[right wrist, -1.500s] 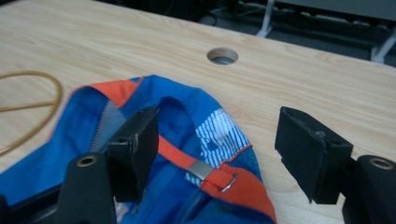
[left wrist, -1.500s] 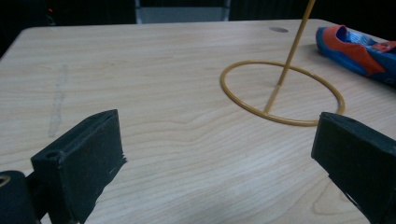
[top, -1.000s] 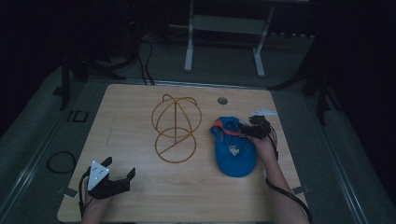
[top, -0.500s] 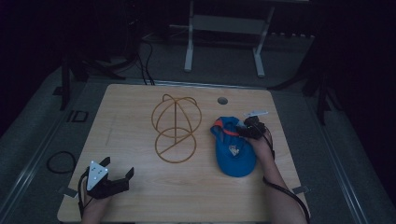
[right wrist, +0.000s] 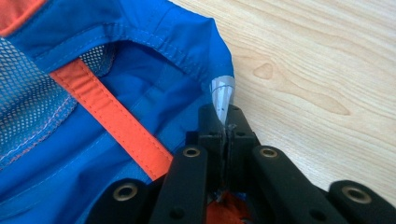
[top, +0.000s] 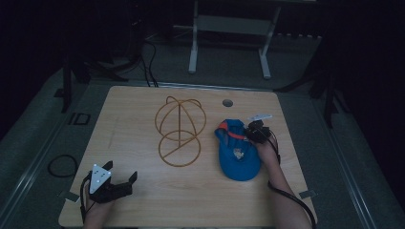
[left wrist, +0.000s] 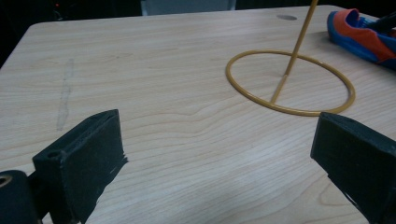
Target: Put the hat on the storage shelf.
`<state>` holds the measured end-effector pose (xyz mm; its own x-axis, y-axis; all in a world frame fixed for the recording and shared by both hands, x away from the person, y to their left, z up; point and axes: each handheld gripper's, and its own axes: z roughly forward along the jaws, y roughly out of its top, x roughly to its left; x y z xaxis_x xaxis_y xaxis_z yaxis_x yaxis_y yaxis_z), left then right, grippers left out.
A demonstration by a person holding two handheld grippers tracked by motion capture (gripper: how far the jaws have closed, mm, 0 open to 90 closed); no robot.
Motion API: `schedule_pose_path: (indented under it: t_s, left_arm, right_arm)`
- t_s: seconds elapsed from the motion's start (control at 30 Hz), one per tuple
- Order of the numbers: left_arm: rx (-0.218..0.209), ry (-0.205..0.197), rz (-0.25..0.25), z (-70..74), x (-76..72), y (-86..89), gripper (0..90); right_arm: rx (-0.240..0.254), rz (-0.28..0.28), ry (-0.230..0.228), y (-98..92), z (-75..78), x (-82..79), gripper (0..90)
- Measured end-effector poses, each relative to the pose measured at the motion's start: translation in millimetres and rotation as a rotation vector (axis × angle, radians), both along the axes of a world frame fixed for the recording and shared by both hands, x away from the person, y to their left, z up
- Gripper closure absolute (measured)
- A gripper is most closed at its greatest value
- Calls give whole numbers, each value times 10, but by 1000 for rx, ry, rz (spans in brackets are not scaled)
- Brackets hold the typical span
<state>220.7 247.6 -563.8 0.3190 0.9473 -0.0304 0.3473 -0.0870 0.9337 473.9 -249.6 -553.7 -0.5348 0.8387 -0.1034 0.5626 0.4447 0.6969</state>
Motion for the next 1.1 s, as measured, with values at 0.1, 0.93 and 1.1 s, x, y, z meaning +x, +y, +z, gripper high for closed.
schedule_pose_path:
  t_s: [0.1,0.93,1.1]
  left_arm:
    - [12,5,14,3,5,8,28]
    - [14,28,14,-5,19,13,29]
    - [28,39,0,15,23,-11,29]
  right_arm:
    - [20,1,-5,-1,53,-32,887]
    - [153,74,-283,-96,1244,-568,890]
    - [157,94,-324,-135,1441,-683,890]
